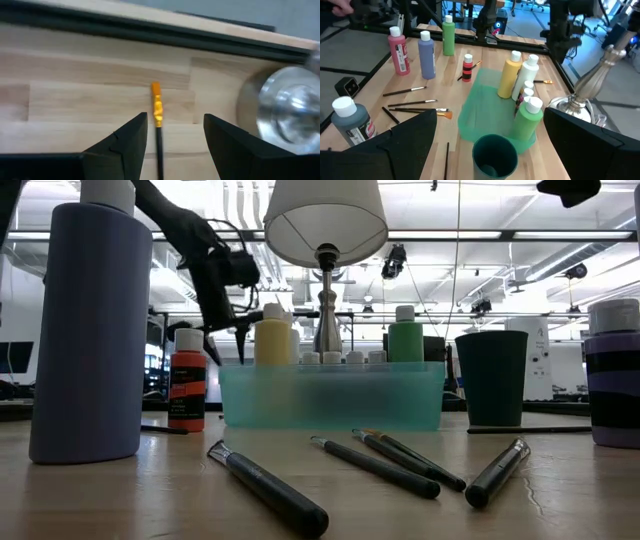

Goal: Pick & Place Paint Supplies
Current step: Put the pink paint bottle into the green bin

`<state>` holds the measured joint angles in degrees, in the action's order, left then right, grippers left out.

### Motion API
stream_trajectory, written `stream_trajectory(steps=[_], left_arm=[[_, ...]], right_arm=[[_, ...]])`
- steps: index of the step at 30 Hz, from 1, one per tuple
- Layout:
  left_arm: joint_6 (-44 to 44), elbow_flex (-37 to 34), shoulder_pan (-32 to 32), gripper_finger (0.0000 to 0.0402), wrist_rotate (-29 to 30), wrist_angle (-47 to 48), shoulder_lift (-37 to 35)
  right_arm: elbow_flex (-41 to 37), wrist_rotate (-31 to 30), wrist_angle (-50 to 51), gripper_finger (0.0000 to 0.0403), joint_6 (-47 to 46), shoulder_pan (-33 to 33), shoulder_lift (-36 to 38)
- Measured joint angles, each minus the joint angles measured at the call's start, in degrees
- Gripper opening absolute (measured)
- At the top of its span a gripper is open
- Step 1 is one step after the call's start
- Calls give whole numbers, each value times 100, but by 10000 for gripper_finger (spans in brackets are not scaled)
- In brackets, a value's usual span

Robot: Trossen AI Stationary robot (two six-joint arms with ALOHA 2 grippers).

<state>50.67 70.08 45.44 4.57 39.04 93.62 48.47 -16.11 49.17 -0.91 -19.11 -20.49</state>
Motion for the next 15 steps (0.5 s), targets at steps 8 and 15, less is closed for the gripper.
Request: stream_trajectory(steps=[8,15], left_arm=[[19,0,10,193,-79,49,371],[-876,0,12,161,-307,138,330]], right_arm=[[2,225,3,364,577,-2,241],[2,224,2,364,465,-2,230]])
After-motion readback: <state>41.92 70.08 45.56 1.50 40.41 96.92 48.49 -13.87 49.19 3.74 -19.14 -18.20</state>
